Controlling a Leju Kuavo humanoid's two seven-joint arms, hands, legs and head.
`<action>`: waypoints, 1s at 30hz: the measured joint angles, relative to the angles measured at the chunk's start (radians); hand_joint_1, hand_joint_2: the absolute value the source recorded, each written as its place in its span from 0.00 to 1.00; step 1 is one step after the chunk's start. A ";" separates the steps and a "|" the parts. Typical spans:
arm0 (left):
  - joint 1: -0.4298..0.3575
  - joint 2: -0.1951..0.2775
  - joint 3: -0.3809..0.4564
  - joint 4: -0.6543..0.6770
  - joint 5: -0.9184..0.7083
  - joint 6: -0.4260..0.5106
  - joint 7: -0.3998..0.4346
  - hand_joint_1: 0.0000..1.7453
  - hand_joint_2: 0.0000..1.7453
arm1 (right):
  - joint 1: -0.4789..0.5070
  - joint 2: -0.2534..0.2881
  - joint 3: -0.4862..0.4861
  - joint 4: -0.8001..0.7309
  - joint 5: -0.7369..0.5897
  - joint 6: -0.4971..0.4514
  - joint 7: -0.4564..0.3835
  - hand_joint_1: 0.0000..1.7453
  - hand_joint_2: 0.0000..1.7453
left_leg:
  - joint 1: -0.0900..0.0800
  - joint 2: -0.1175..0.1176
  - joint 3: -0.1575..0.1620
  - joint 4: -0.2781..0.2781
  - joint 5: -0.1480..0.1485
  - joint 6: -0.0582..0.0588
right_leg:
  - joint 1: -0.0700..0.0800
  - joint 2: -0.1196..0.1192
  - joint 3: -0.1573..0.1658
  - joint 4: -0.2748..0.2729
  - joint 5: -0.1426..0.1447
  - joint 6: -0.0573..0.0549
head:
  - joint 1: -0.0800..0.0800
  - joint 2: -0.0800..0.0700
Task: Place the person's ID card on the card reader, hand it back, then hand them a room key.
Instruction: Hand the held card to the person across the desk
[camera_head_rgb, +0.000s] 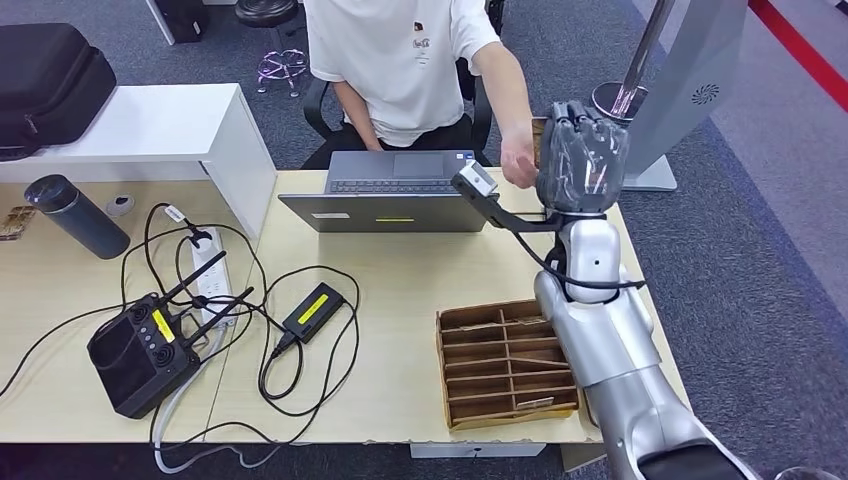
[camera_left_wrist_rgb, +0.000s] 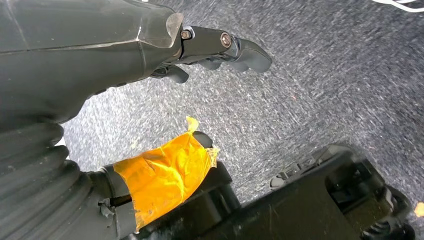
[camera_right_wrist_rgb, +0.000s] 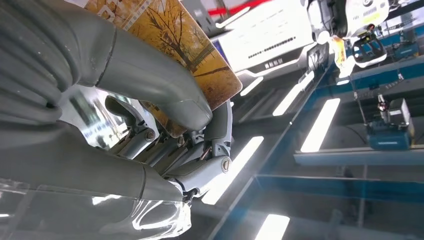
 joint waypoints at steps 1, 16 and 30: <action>-0.001 -0.001 -0.005 0.000 -0.002 0.000 0.000 0.00 1.00 | -0.038 0.000 0.016 0.046 0.006 0.000 0.022 0.93 1.00 | 0.000 0.000 0.000 0.000 0.000 0.000 | 0.000 0.000 0.000 0.000 0.000 0.000 | 0.000 0.000; -0.005 -0.008 -0.029 0.000 0.011 0.000 0.000 0.00 1.00 | -0.205 -0.003 0.168 0.355 0.009 -0.001 0.112 0.00 1.00 | 0.000 0.000 -0.003 0.000 0.000 0.000 | 0.000 0.000 -0.003 0.000 0.000 0.000 | 0.000 0.000; -0.005 -0.008 -0.029 0.000 0.013 0.000 0.000 0.00 1.00 | -0.223 -0.007 0.183 0.414 0.009 -0.002 0.124 0.00 1.00 | 0.000 0.000 -0.003 0.000 0.000 0.000 | 0.000 0.000 -0.004 0.000 0.000 0.000 | 0.000 0.000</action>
